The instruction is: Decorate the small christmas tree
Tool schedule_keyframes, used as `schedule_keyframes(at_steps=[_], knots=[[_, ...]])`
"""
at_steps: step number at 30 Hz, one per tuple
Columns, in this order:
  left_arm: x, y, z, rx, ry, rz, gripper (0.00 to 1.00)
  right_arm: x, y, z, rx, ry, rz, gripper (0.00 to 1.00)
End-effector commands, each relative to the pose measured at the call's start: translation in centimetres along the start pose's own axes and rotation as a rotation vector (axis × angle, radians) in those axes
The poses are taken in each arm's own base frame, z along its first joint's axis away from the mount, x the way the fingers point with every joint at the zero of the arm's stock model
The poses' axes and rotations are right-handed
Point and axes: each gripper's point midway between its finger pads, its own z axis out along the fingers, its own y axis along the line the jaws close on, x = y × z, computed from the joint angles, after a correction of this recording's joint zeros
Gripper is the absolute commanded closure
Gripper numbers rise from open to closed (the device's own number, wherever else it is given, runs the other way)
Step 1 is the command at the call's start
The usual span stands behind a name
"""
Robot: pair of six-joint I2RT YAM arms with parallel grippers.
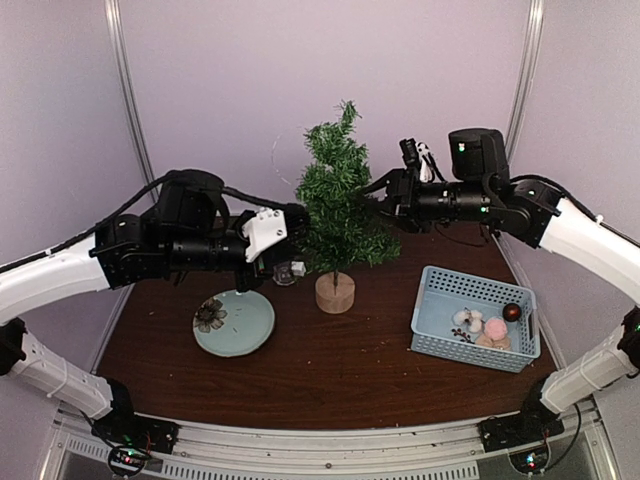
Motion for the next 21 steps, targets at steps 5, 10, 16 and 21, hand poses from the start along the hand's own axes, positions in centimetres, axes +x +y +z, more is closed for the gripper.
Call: schedule_keyframes(at_steps=[5, 10, 16, 21], knots=[[-1.9, -0.2, -0.1, 0.017, -0.034, 0.055, 1.0, 0.1, 0.8, 1.7, -0.041, 0.041, -0.012, 0.56], [-1.9, -0.1, 0.0, 0.01, -0.031, 0.053, 1.0, 0.0, 0.8, 3.0, -0.038, 0.063, -0.036, 0.62], [-1.7, 0.3, 0.1, -0.01, -0.02, 0.05, 1.0, 0.0, -0.1, 3.9, 0.006, 0.077, -0.06, 0.65], [-1.5, 0.4, 0.1, -0.019, -0.013, 0.046, 1.0, -0.5, -0.3, 2.9, 0.04, 0.07, -0.098, 0.92]])
